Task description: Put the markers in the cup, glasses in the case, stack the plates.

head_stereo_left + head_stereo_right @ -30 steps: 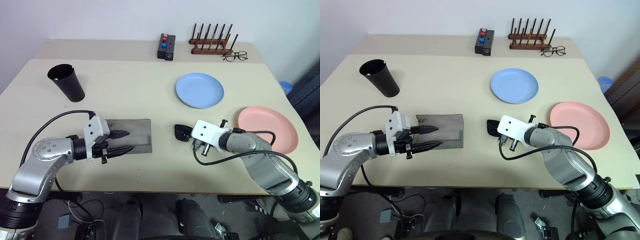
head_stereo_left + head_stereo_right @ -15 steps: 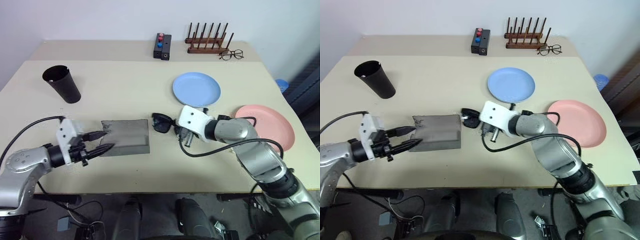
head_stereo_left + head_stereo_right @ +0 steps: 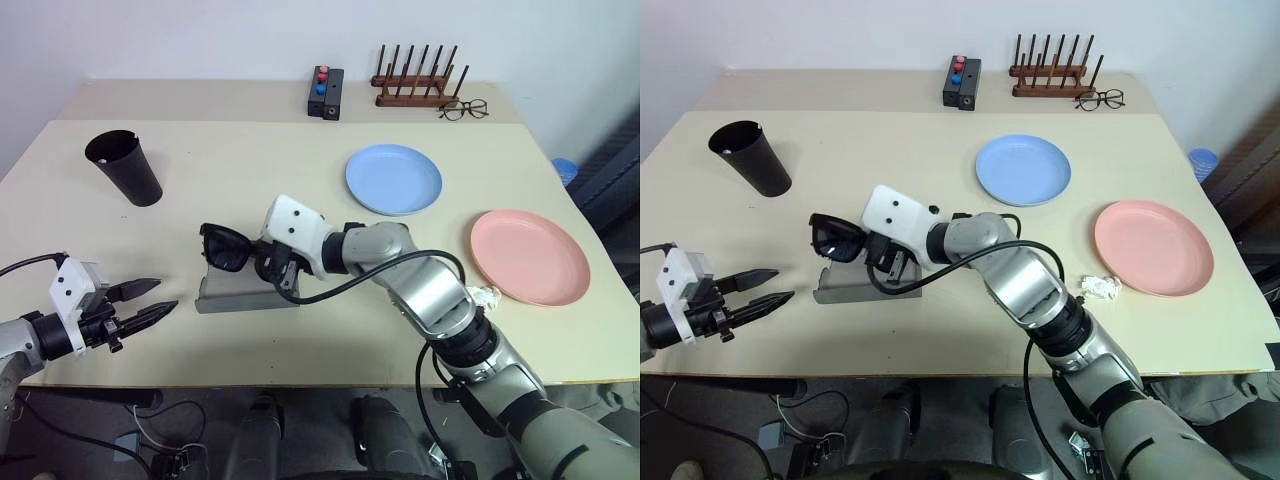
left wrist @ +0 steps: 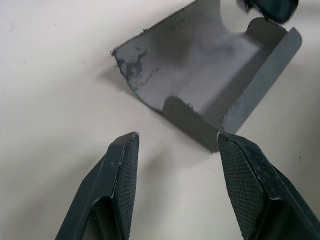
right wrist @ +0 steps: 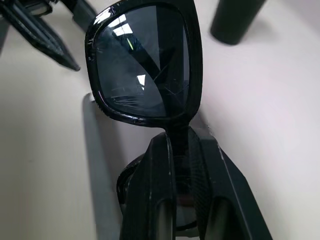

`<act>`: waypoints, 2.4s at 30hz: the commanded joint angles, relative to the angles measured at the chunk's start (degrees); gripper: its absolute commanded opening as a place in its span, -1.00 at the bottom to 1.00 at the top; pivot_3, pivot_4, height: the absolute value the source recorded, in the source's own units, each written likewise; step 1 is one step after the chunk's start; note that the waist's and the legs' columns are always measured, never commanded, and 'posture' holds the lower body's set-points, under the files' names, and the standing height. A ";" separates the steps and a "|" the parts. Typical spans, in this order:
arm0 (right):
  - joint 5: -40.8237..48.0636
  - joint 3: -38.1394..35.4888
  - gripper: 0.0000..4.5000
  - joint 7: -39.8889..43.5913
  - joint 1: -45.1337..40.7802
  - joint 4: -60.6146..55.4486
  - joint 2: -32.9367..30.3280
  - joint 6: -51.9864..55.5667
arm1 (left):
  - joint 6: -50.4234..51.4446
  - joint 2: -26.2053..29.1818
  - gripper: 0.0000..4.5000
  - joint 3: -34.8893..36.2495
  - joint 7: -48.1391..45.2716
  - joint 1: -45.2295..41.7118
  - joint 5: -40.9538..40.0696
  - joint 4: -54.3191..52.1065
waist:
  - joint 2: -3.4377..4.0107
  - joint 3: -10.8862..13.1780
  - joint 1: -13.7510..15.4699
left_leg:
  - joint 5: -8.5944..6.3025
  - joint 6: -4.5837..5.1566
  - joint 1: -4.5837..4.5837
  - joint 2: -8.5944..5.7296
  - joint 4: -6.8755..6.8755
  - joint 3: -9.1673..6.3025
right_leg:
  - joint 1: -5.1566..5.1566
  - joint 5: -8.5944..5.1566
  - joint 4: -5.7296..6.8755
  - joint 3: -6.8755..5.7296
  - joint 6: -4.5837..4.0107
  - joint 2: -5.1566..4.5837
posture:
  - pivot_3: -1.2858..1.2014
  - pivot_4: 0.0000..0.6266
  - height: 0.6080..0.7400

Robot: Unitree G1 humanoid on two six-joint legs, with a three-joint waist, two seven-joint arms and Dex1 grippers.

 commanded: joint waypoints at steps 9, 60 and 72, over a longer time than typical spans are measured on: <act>-3.88 5.57 -0.98 -0.86 0.07 1.16 -4.86 -1.08 | 0.66 0.44 0.13 1.10 1.23 0.12 -0.96 -3.93 | 0.01 0.00 0.07 | 0.00 0.00 0.00 0.00 -0.08 0.01 | -0.05 -0.01 -0.02 0.00 -0.02 -0.01 | 0.03 -0.52 1.00; 7.44 -14.37 -0.66 8.67 17.03 -14.21 -20.65 -21.33 | 16.52 -10.69 -0.98 -30.48 4.52 -50.17 5.70 19.21 | -0.04 0.00 -0.04 | 0.01 0.01 -0.02 -0.02 -0.08 0.02 | 0.02 0.05 -0.01 0.00 0.32 0.05 | 0.03 -0.52 1.00; 10.24 -21.10 -0.66 6.66 22.22 -16.23 -22.97 -19.84 | 17.41 -4.61 -0.98 -41.81 -14.43 -48.93 8.92 15.11 | -0.02 -0.01 0.01 | 0.01 0.01 0.03 -0.01 -0.11 0.01 | 0.05 -0.07 0.05 0.01 0.13 0.05 | 0.03 -0.52 1.00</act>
